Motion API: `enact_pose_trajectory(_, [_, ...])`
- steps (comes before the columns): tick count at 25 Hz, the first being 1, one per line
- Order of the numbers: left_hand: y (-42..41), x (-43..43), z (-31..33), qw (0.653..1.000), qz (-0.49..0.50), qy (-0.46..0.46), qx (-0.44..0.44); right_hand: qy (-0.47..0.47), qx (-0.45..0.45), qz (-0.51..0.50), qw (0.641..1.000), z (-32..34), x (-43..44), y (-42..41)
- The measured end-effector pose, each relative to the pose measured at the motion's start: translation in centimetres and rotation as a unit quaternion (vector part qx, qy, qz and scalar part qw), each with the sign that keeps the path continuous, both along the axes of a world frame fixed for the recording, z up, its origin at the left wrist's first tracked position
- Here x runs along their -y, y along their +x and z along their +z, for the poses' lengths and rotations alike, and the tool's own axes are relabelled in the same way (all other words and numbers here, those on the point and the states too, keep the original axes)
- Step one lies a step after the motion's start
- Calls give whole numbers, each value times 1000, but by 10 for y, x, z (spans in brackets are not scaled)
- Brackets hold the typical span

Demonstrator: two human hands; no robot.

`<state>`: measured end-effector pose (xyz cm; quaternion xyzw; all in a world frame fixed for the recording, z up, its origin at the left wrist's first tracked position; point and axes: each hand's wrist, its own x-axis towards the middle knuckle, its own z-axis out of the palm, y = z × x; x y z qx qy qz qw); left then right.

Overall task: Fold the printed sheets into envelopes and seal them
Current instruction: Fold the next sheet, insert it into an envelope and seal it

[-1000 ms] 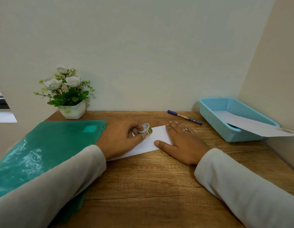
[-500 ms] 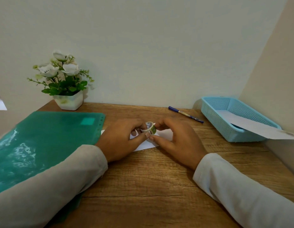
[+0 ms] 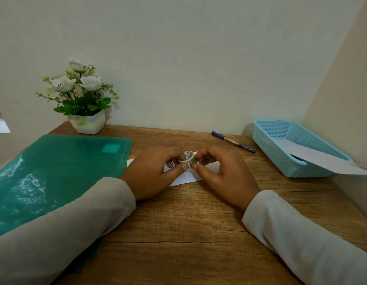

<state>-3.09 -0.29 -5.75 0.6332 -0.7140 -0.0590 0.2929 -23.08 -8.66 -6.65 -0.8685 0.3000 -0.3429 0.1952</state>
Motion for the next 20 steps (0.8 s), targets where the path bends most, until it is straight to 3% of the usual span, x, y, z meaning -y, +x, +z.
enact_pose_trajectory(20, [0, 0, -1, 1000, -6, -15, -23, -7, -27, 4, 1000, 1, -3, 0])
